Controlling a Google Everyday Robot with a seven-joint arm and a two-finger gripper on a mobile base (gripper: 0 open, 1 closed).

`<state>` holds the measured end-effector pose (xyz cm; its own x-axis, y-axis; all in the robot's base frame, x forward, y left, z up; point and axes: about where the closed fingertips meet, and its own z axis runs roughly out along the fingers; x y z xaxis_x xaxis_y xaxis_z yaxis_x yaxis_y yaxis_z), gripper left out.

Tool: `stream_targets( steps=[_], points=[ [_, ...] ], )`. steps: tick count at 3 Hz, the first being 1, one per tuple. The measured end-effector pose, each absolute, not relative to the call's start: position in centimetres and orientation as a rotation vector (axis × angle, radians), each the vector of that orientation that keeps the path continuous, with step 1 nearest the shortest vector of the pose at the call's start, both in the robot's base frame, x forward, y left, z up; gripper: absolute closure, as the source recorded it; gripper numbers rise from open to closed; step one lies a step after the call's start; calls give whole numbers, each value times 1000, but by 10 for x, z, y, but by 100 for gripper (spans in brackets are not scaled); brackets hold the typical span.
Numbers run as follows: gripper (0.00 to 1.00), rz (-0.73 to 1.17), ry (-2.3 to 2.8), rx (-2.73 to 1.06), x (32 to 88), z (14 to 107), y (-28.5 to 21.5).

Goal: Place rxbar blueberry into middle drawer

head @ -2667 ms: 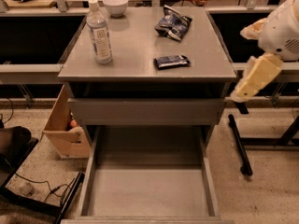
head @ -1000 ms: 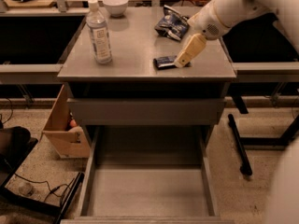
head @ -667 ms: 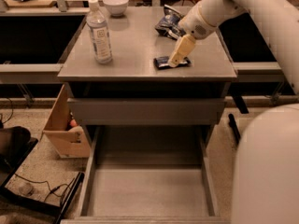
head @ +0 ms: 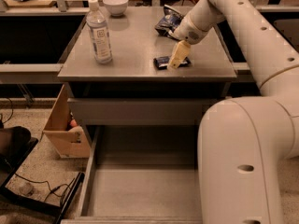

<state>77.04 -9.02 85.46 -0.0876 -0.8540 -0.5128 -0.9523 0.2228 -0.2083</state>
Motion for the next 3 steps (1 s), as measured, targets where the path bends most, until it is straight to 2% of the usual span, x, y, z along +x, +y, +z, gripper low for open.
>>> stream_targets(
  steps=[1,2,3],
  points=[
    [14,251,2020,-1675,771,839,-104],
    [45,293,2050,-1668,766,829,-115],
    [68,293,2050,-1668,766,829,-115]
  ],
)
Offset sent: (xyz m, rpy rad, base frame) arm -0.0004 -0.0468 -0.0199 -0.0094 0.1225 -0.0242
